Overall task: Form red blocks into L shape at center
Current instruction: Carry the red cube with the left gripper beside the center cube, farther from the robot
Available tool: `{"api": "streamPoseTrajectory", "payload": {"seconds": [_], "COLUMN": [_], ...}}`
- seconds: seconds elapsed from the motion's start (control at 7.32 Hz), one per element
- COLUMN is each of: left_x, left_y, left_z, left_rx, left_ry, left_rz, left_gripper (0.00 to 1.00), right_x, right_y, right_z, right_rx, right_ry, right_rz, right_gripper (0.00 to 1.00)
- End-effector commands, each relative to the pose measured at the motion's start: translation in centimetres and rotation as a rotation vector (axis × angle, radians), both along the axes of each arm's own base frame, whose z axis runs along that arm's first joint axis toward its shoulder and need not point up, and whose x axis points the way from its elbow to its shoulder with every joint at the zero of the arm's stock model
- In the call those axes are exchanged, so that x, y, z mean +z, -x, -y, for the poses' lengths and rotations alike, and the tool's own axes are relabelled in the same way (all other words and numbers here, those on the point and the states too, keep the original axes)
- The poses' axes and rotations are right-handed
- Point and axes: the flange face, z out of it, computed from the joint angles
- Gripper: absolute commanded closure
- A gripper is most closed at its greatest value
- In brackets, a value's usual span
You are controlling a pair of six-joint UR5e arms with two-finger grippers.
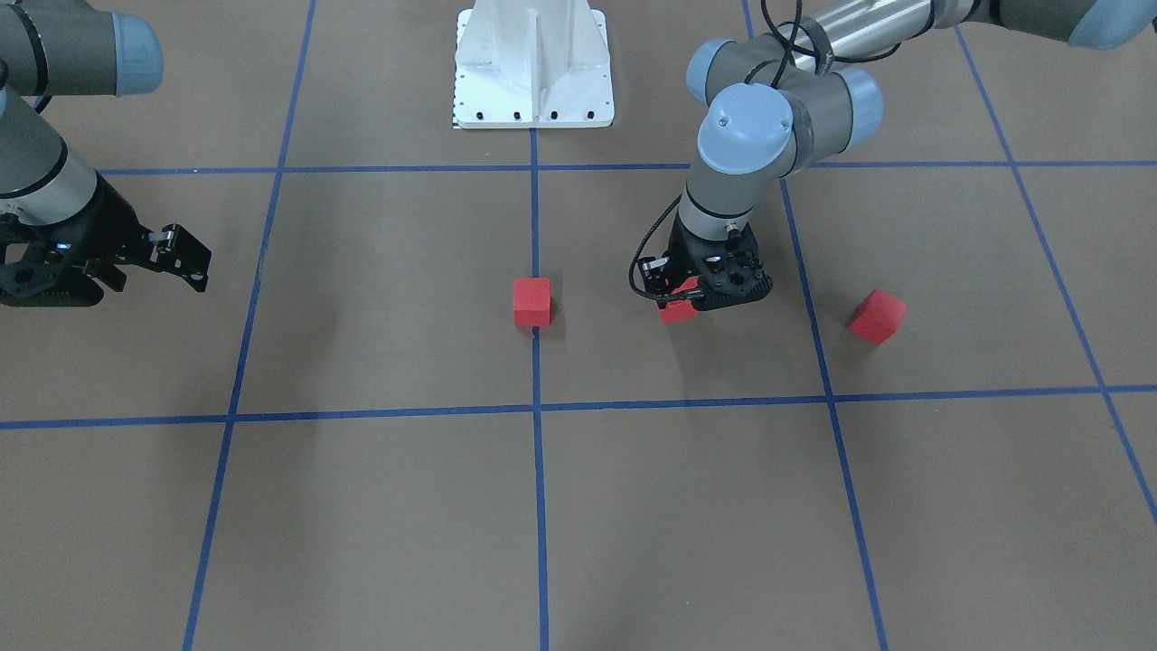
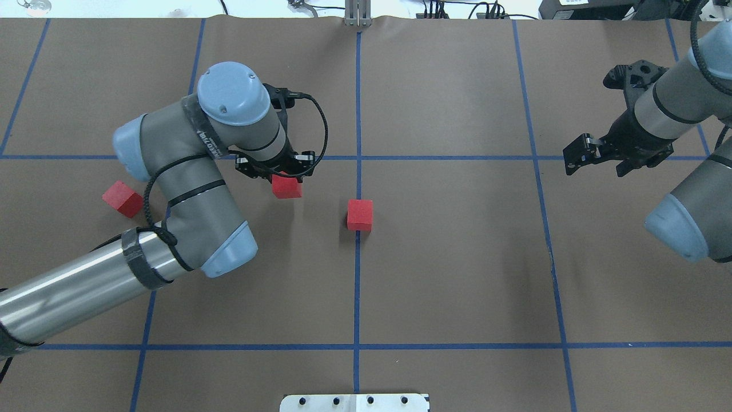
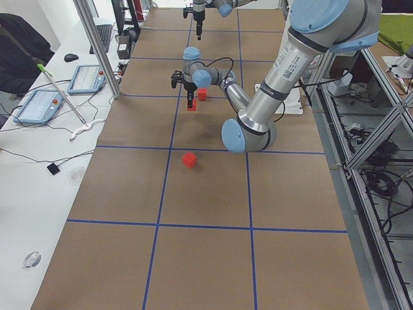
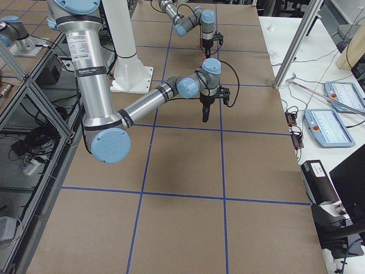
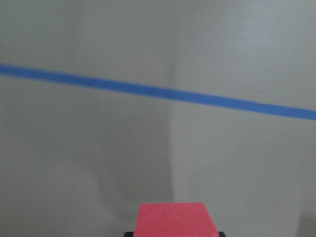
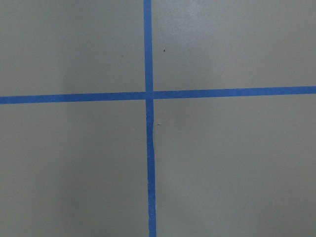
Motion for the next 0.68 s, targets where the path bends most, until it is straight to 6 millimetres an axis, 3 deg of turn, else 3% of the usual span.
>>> {"api": "streamPoseTrajectory", "payload": {"seconds": [0.0, 0.14, 0.27, 0.55], "left_x": [-4.7, -5.7, -4.8, -6.1], "left_y": [-5.9, -6.8, -8.6, -9.5], "left_z": [4.1, 4.4, 3.3, 2.9], "left_rx": [0.067, 0.072, 0.098, 0.109], "left_ry": [-0.038, -0.037, -0.028, -0.031], "left_rz": [0.046, 0.047, 0.064, 0.057], "left_gripper": [1.00, 1.00, 1.00, 1.00], "right_x": [0.0, 0.0, -0.1, -0.2], "right_y": [0.0, 0.0, 0.0, 0.0], "right_z": [0.0, 0.0, 0.0, 0.0], "right_rx": [0.003, 0.004, 0.004, 0.006], "right_ry": [0.002, 0.004, 0.002, 0.003], "right_rz": [0.000, 0.000, 0.001, 0.002], "right_gripper": [0.00, 0.00, 0.00, 0.00]}}
